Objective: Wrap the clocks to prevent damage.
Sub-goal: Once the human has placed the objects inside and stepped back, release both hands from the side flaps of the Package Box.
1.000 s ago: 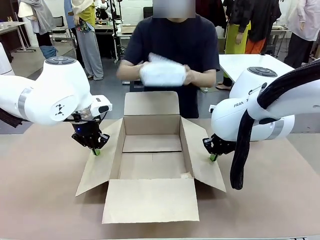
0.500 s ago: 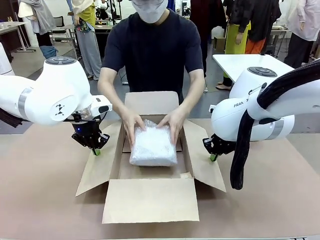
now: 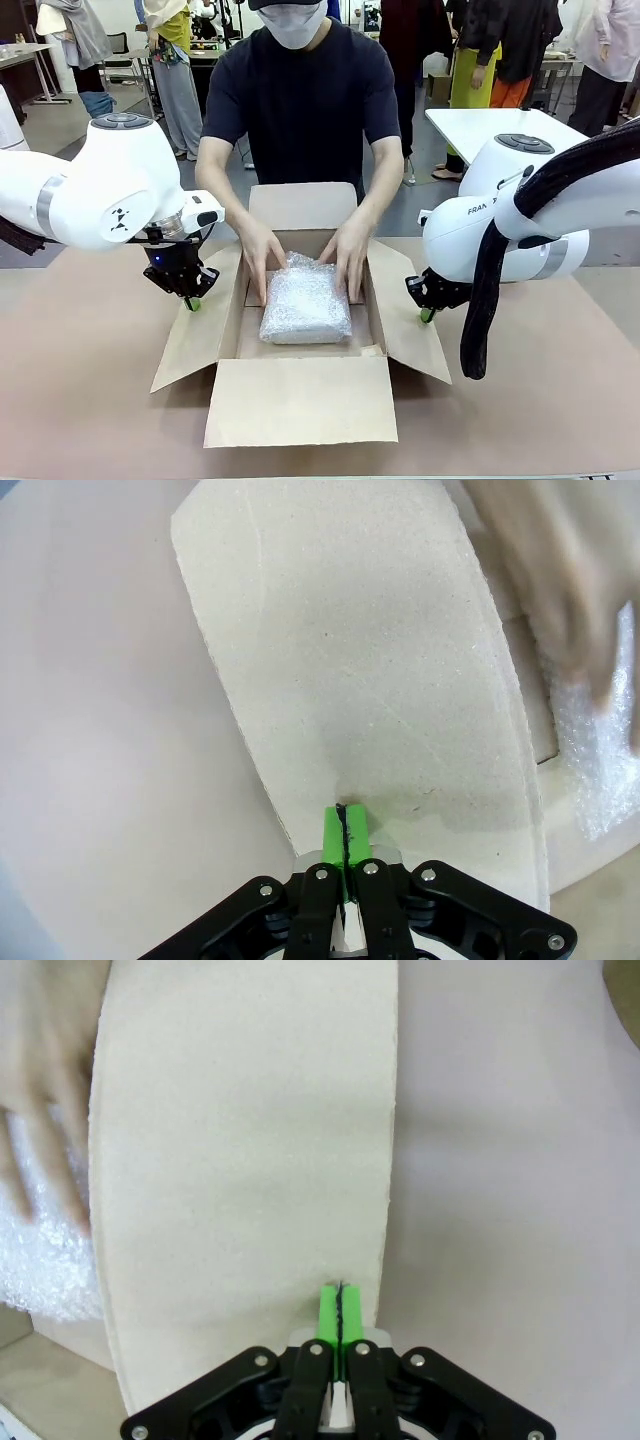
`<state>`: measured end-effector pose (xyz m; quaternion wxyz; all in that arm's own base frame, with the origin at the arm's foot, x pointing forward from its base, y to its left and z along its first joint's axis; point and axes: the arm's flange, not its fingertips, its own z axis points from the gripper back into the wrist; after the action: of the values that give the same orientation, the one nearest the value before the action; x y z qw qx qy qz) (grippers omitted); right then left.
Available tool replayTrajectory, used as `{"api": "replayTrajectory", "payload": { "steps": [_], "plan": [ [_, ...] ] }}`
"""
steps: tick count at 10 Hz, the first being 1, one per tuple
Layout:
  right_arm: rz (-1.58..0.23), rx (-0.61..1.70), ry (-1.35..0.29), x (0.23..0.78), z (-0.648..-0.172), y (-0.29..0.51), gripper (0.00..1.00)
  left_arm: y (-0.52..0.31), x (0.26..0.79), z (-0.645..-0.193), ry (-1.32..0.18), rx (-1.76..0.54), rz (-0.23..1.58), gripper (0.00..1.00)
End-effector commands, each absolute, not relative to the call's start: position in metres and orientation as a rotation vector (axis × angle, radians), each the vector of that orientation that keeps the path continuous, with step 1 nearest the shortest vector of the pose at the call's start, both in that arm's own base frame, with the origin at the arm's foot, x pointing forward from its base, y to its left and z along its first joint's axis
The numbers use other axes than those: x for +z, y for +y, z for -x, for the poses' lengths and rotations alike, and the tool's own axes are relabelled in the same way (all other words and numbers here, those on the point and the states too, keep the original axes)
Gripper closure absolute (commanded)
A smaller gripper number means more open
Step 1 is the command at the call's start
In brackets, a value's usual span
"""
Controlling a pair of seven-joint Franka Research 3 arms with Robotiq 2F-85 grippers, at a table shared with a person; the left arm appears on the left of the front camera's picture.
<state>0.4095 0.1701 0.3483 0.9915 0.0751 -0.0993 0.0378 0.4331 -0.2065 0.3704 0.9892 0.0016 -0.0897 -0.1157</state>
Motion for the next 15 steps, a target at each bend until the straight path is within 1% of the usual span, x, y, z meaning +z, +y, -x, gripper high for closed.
{"api": "replayTrajectory", "payload": {
  "steps": [1, 6, 7, 8, 9, 10, 11, 12, 13, 15],
  "plan": [
    [-0.148, 0.064, -0.188, 0.346, -0.408, 0.171, 0.99, -0.206, 0.371, -0.433, -0.180, -0.237, -0.007, 0.99],
    [-0.148, 0.064, -0.188, 0.346, -0.408, 0.171, 0.99, -0.207, 0.370, -0.433, -0.180, -0.232, -0.003, 0.99],
    [-0.151, 0.076, -0.199, 0.348, -0.410, 0.170, 0.99, -0.194, 0.384, -0.441, -0.132, -0.384, 0.025, 0.99],
    [-0.064, 0.188, -0.179, 0.375, -0.402, 0.164, 0.99, -0.182, 0.410, -0.447, -0.096, -0.530, 0.099, 0.99],
    [0.017, 0.307, -0.180, 0.410, -0.393, 0.153, 0.99, -0.170, 0.440, -0.452, -0.068, -0.639, 0.091, 0.99],
    [0.086, 0.419, -0.097, 0.442, -0.388, 0.143, 0.99, -0.160, 0.470, -0.453, -0.023, -0.818, 0.031, 0.99],
    [0.187, 0.506, -0.003, 0.474, -0.382, 0.126, 0.99, -0.150, 0.499, -0.449, 0.000, -0.964, 0.022, 0.99],
    [0.214, 0.573, 0.037, 0.500, -0.375, 0.112, 0.99, -0.140, 0.517, -0.444, 0.026, -1.053, 0.003, 0.99],
    [0.248, 0.636, 0.044, 0.522, -0.367, 0.099, 0.99, -0.129, 0.537, -0.449, 0.039, -1.138, -0.015, 0.99],
    [0.267, 0.725, 0.046, 0.542, -0.351, 0.083, 0.99, -0.106, 0.555, -0.437, 0.046, -1.247, -0.017, 0.99]
  ]
}}
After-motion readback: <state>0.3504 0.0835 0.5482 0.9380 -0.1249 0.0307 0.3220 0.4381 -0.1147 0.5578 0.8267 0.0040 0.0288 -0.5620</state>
